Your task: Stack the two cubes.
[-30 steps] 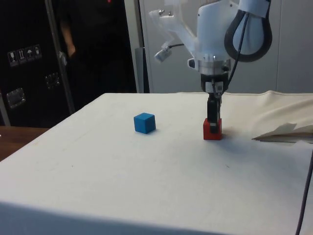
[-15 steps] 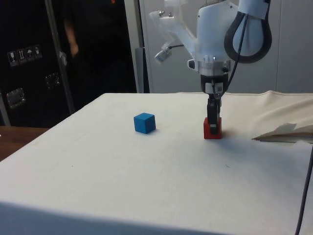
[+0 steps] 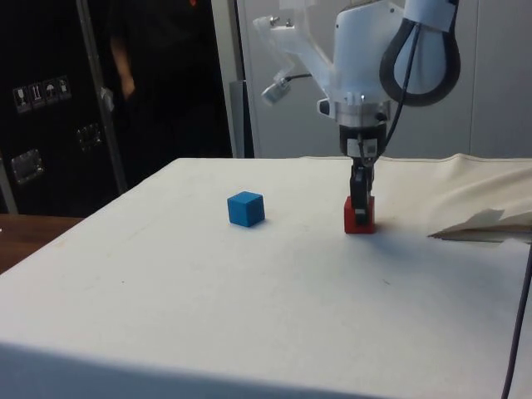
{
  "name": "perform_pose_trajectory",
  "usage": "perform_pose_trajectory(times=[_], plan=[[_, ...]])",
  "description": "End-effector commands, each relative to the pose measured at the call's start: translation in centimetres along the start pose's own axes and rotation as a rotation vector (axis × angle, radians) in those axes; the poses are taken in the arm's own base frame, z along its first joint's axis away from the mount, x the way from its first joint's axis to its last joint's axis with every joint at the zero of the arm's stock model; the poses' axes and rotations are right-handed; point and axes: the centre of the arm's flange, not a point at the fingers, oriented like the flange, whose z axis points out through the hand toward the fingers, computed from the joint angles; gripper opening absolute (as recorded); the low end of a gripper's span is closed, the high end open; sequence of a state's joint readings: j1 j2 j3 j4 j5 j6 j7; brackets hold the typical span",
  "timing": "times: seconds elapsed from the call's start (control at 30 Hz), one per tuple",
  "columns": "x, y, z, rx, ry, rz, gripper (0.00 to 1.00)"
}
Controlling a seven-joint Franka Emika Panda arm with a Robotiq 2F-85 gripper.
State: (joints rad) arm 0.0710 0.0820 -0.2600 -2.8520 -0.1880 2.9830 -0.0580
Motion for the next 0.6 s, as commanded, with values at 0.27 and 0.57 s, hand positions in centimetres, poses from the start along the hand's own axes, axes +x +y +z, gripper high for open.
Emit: perform_pose_trajectory(times=[0.27, 0.57], plan=[[1.5, 0.6, -3.1, 0.002, 0.01, 0.01, 0.0], [3.1, 1.1, -6.2, 0.002, 0.019, 0.022, 0.0]])
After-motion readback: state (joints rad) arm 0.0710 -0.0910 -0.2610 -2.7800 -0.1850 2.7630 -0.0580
